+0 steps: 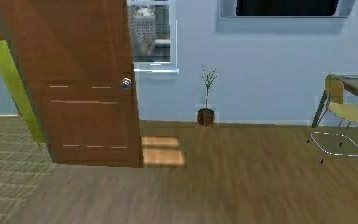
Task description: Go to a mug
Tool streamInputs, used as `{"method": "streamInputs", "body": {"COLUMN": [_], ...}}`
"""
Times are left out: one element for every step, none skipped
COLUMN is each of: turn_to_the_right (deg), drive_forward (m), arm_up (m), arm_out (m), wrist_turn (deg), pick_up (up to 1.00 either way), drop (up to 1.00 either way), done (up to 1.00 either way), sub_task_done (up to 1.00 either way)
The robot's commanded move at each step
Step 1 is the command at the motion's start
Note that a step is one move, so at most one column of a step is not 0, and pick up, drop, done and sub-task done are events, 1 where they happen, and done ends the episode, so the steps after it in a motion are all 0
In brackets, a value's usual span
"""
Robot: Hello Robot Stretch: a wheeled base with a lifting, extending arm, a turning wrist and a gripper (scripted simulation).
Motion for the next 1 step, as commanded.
{"method": "streamInputs", "body": {"turn_to_the_right": [-39.0], "drive_forward": [0.00], "arm_up": [0.00], "arm_out": [0.00], "wrist_turn": [0.0], "pick_up": [0.00], "drop": [0.00], "done": [0.00], "sub_task_done": [0.00]}}
